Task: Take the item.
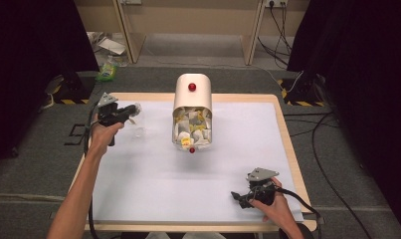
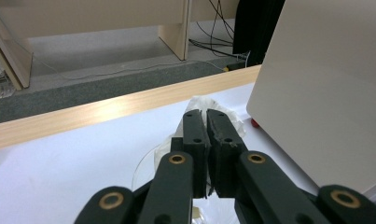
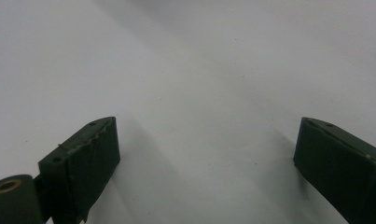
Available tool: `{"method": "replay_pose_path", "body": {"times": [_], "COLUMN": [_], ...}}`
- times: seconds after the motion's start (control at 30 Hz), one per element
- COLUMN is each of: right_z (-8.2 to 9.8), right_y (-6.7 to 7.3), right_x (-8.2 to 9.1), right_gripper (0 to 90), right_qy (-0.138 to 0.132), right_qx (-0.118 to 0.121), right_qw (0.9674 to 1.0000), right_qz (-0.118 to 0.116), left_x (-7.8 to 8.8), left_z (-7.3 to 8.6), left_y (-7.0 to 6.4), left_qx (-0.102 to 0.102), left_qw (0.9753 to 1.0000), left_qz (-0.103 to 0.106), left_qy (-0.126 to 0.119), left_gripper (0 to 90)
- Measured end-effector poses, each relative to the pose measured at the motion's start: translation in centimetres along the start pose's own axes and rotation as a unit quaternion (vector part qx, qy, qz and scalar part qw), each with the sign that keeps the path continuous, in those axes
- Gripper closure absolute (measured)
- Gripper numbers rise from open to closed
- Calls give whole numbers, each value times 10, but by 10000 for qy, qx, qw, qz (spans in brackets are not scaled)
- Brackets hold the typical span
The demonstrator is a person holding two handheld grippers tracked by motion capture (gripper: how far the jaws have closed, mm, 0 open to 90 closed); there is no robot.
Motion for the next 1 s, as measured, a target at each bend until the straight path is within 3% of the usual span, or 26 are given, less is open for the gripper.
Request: {"method": "replay_pose_path", "body": {"times": [0.27, 0.67, 1.0], "right_z": [0, 0, 0], "right_y": [0, 0, 0], "right_x": [0, 0, 0], "right_gripper": [75, 76, 75], "right_qy": [3, 3, 3], "right_qx": [-4, -5, -4], "right_qw": [10000, 10000, 10000], "right_qz": [1, 2, 2], "left_x": [-6, -3, 3], "left_z": [13, 11, 7], "left_y": [1, 0, -5], "left_qx": [15, 46, 193], "left_qw": [9998, 9998, 9996], "left_qz": [-30, -13, 80], "left_qy": [187, 173, 170], "left_gripper": [853, 814, 554]}}
Point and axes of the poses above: each handheld gripper's, and its own axes: x roughly backward along the jaws, z roughly out of its underside, y roughly to its left, the point moved 10 cm from there along -x, roughly forward along the jaws, and after that the axes turned 12 degrees about -x, right-handed, at the moved point
